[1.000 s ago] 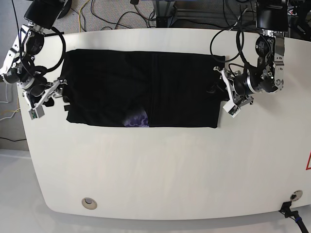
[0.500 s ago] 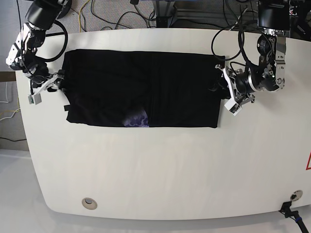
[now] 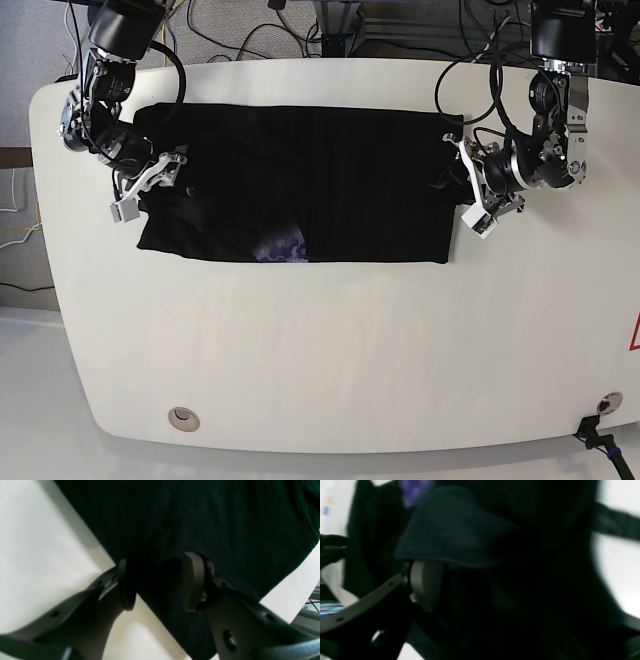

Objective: Fold the T-shirt properly
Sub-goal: 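Lift the strip ends and fold them toward each other with both grippers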

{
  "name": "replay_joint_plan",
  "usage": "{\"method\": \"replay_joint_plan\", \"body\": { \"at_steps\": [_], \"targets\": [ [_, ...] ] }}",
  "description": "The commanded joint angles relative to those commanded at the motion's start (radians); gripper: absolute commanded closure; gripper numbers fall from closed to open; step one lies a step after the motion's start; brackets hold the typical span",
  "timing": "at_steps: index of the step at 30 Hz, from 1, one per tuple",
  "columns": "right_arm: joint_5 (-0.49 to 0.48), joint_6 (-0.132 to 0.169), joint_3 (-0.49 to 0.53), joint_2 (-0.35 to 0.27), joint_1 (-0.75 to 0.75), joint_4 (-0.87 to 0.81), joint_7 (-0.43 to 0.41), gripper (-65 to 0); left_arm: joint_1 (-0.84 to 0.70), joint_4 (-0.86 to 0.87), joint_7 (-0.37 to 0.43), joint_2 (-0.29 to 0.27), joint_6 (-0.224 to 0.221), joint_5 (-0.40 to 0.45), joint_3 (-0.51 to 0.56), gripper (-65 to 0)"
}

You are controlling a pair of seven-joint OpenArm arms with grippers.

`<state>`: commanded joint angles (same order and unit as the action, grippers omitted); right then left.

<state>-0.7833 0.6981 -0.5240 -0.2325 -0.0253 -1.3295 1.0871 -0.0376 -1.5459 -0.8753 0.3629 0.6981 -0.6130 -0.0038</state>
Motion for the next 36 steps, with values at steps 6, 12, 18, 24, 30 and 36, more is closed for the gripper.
{"method": "replay_joint_plan", "body": {
  "at_steps": [6,12,18,24,30,36],
  "targets": [
    [-0.006,0.000,0.000,-0.002,0.003,-0.054,-0.002,-4.7,-0.006,0.002,0.000,0.000,0.000,0.000,0.002,-26.0],
    [0.000,0.000,0.005,0.031,-0.005,-0.316,0.002,0.0,-0.021,0.005,0.000,-0.029,0.000,0.002,0.049,-26.0],
    [0.000,-0.079,0.006,0.029,-0.005,-0.493,0.041,0.0,-0.015,0.003,0.000,-0.084,0.000,0.002,0.146,-26.0],
    [-0.005,-0.111,0.008,0.129,-0.026,-0.621,0.121,0.0,0.041,0.005,0.000,-0.123,0.000,0.002,0.235,-26.0],
    [-0.005,-0.120,0.166,0.226,-0.066,-0.623,0.123,0.0,0.080,0.005,0.000,-0.158,0.000,0.002,0.295,-26.0],
    [-0.005,-0.214,0.310,0.333,-0.075,-0.624,0.121,0.0,0.100,0.006,0.000,-0.160,0.000,0.002,0.333,-26.0]
  ]
}}
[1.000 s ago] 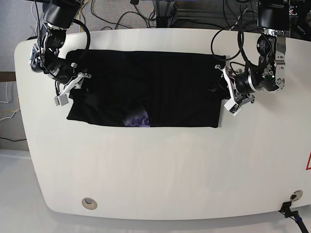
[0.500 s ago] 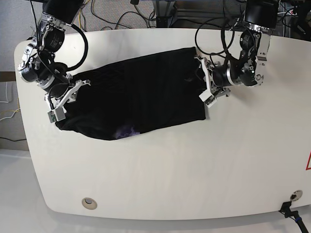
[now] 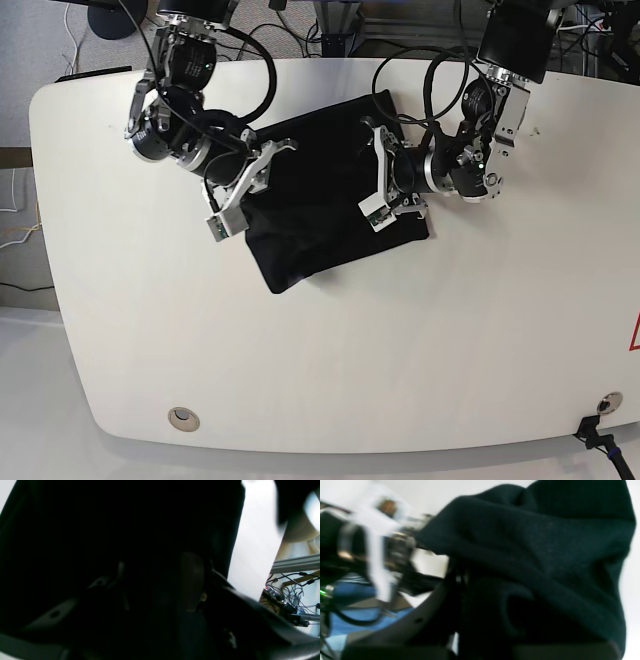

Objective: Fold the T-shirt properly
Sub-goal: 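Lift the strip ends and fold them toward each other with both grippers, then fold the strip end held by the right gripper over the middle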

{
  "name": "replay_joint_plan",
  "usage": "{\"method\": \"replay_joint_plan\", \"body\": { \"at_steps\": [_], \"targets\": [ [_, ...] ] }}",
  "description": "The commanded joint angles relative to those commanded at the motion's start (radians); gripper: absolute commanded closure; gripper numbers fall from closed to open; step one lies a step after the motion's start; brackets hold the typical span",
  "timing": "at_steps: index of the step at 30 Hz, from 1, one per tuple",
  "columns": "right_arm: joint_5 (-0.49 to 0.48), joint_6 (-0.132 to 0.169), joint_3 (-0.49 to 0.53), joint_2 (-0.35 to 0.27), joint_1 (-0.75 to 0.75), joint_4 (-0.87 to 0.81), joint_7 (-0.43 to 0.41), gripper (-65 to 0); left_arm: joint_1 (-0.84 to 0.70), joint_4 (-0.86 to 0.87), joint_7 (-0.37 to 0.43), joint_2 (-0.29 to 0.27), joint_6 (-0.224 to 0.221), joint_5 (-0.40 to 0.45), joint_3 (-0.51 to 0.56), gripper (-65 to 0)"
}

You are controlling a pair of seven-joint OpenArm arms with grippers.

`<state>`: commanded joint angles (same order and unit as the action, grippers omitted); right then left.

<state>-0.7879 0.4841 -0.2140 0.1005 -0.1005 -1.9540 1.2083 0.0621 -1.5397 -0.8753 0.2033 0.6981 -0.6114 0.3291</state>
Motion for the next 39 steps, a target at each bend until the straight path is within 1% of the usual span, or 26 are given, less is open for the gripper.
{"method": "replay_joint_plan", "body": {
  "at_steps": [2,4,7,9,13,15,17,19,21,24,27,30,34,36,39],
  "targets": [
    [0.000,-0.026,0.040,0.023,0.000,0.000,0.000,0.0,0.002,0.000,0.000,0.000,0.000,0.000,0.000,-26.0],
    [0.002,-0.044,0.080,0.026,0.000,0.000,-0.002,0.0,0.002,-0.002,0.000,0.000,0.000,0.000,-0.002,-26.0],
    [0.005,-0.060,0.104,0.025,-0.005,0.002,-0.044,0.0,0.015,-0.015,-0.003,0.011,0.000,-0.005,-0.011,-25.8],
    [0.005,-0.068,0.098,0.020,-0.012,0.002,-0.063,0.0,0.012,-0.061,-0.005,0.054,0.000,-0.005,-0.064,-25.8],
    [0.006,-0.068,0.092,-0.052,-0.012,0.005,-0.083,0.0,-0.017,-0.130,-0.006,0.135,0.000,-0.006,-0.169,-25.8],
    [0.006,-0.068,0.060,-0.083,-0.012,0.006,-0.112,0.0,-0.035,-0.137,-0.006,0.176,0.000,-0.006,-0.213,-25.8],
    [0.006,-0.068,0.026,-0.107,-0.012,0.015,-0.118,0.0,-0.071,-0.133,-0.006,0.201,0.000,-0.006,-0.273,-25.8],
    [0.006,-0.068,-0.021,-0.137,-0.002,0.021,-0.118,0.0,-0.112,-0.132,-0.008,0.206,0.000,-0.006,-0.328,-25.8],
    [0.006,-0.068,-0.061,-0.170,0.008,0.032,-0.118,0.0,-0.153,-0.132,-0.008,0.206,0.000,-0.003,-0.356,-25.8],
    [0.006,-0.063,-0.106,-0.213,0.028,0.063,-0.118,0.0,-0.213,-0.129,-0.005,0.207,0.000,-0.003,-0.377,-25.8],
    [0.005,-0.060,-0.126,-0.244,0.035,0.081,-0.118,0.0,-0.247,-0.127,-0.002,0.204,0.000,-0.002,-0.377,-25.8],
    [0.005,-0.060,-0.127,-0.250,0.037,0.081,-0.118,0.0,-0.253,-0.115,-0.002,0.201,0.000,-0.002,-0.356,-25.8],
    [0.003,-0.060,-0.127,-0.250,0.037,0.078,-0.118,0.0,-0.229,-0.023,0.000,0.198,0.000,-0.002,-0.334,-25.8],
    [0.000,-0.060,-0.127,-0.250,0.037,0.074,-0.118,0.0,-0.203,0.028,0.000,0.172,0.000,-0.002,-0.334,-25.8],
    [-0.002,-0.060,-0.127,-0.247,0.032,0.025,-0.112,0.0,-0.176,0.089,0.012,0.161,0.000,0.000,-0.333,-25.8]
  ]
}}
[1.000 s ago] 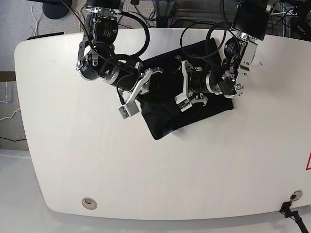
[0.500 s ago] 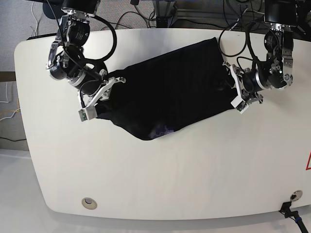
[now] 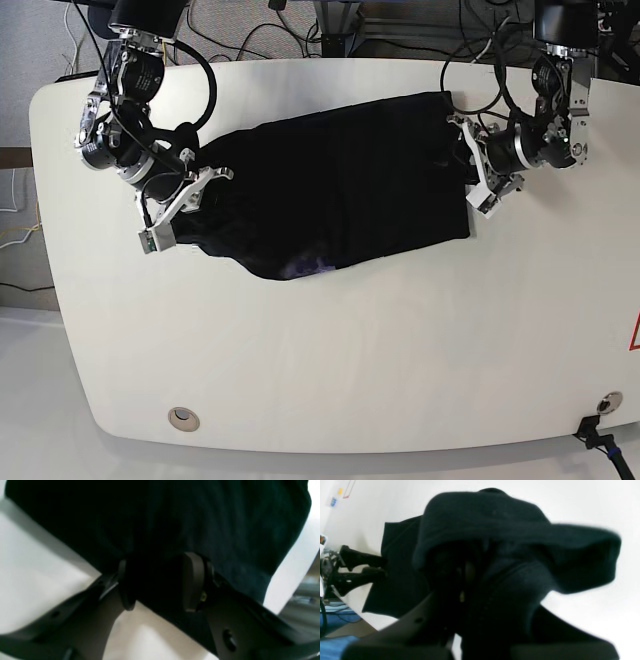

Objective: Fold the T-shirt properly
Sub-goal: 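Fold the strip end held by the right gripper over the middle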

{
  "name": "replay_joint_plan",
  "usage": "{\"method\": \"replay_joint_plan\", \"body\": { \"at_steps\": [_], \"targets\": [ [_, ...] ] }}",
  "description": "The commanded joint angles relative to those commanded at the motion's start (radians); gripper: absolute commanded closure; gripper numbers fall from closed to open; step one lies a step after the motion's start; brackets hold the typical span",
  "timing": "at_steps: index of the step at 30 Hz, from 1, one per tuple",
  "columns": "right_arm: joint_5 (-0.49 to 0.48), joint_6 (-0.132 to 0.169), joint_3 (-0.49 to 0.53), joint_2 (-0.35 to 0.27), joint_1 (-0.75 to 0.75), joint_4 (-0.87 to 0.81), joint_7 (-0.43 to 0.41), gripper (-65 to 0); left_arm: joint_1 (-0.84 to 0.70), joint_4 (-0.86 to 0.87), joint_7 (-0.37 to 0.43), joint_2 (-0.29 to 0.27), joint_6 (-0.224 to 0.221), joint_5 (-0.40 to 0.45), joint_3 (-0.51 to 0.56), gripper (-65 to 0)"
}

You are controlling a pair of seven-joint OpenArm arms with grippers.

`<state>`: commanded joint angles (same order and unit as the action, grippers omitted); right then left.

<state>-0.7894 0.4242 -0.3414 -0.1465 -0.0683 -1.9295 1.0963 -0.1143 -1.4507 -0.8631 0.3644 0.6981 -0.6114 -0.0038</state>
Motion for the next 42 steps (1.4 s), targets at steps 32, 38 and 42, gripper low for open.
{"method": "replay_joint_plan", "body": {
  "at_steps": [32,38,42],
  "targets": [
    [-0.112,-0.008,0.422,0.153,-0.031,0.092,-0.008,-0.9,0.143,0.028,0.011,-0.152,0.000,0.153,0.158,-25.8],
    [-0.014,-0.008,0.422,0.153,-0.015,0.091,-0.006,-31.1,0.143,0.026,0.011,-0.143,0.000,0.152,0.153,-25.8],
    [0.000,-0.008,0.423,0.153,0.017,0.078,-0.006,-37.3,0.157,0.026,0.012,-0.126,0.000,0.152,0.153,-25.8]
  ]
}}
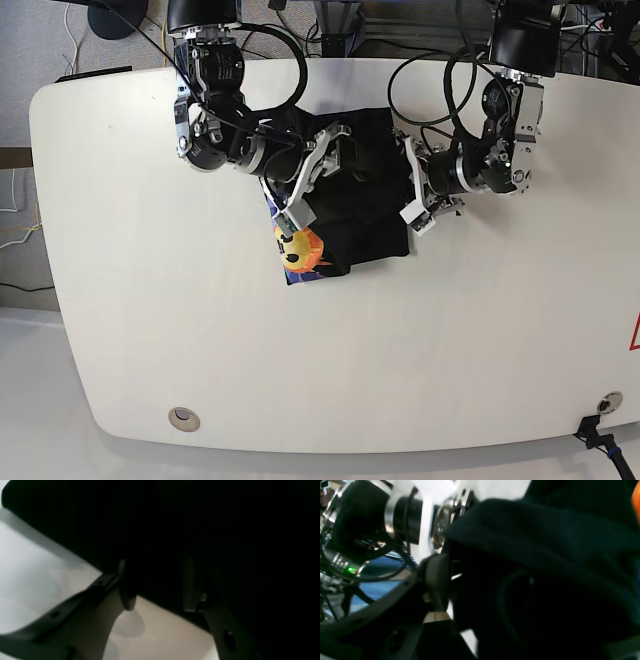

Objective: Fold the T-shirt properly
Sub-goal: 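Fold the strip end held by the right gripper over the middle, then grasp the bundle edge with the right gripper and flip it over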

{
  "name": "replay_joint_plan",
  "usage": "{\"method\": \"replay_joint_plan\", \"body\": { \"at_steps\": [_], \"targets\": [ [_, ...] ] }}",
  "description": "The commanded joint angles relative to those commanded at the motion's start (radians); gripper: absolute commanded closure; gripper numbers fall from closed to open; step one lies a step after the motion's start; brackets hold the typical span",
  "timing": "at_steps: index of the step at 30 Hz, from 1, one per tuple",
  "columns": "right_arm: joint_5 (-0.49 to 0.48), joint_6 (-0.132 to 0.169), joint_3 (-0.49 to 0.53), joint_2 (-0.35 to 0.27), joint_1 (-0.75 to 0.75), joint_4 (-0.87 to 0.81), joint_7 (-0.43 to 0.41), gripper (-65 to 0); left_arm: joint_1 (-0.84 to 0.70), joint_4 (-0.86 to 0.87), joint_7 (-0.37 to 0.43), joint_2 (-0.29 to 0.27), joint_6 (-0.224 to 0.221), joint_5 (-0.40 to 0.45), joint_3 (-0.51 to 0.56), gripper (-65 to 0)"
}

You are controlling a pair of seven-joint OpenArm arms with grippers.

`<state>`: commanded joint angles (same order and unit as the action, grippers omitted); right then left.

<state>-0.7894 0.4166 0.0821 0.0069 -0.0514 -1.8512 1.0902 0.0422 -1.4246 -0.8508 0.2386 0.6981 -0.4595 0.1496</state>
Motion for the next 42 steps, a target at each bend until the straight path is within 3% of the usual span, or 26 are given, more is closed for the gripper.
{"method": "replay_joint_plan", "body": {
  "at_steps": [3,5,12,17,19,25,30,37,42],
  "targets": [
    [-0.002,-0.021,0.018,0.008,0.049,-0.029,0.005,-37.6,0.014,-0.002,0.000,0.011,0.000,0.000,-0.002,-25.8],
    [0.000,-0.048,0.052,0.026,0.087,-0.023,0.005,-37.6,0.031,-0.025,0.000,0.049,0.000,0.000,-0.003,-25.8],
    [0.005,-0.054,0.130,0.103,0.201,0.066,0.000,-37.5,0.046,-0.157,-0.002,0.195,0.000,0.000,-0.003,-25.8],
    [0.098,-0.054,0.141,0.132,0.298,0.132,-0.002,-37.5,0.052,-0.226,-0.003,0.247,0.000,0.000,-0.018,-25.8],
    [0.152,-0.051,0.140,0.106,0.298,0.132,0.000,-37.5,0.048,-0.258,-0.003,0.255,0.000,0.000,-0.057,-25.8],
    [0.213,-0.055,0.141,-0.104,0.204,0.040,0.000,-37.5,-0.002,-0.284,-0.005,0.270,0.000,0.003,-0.117,-25.8],
    [0.305,-0.052,0.137,-0.203,0.084,-0.098,0.000,-37.6,-0.072,-0.284,0.003,0.295,0.000,0.003,-0.120,-25.8],
    [0.305,-0.048,0.141,-0.190,-0.002,-0.130,-0.003,-37.5,-0.107,-0.292,0.005,0.318,0.000,0.089,-0.121,-21.3],
    [0.305,-0.048,0.143,-0.184,-0.023,-0.127,-0.043,-37.3,-0.107,-0.292,0.005,0.319,0.000,0.095,-0.121,-21.3]
  ]
}}
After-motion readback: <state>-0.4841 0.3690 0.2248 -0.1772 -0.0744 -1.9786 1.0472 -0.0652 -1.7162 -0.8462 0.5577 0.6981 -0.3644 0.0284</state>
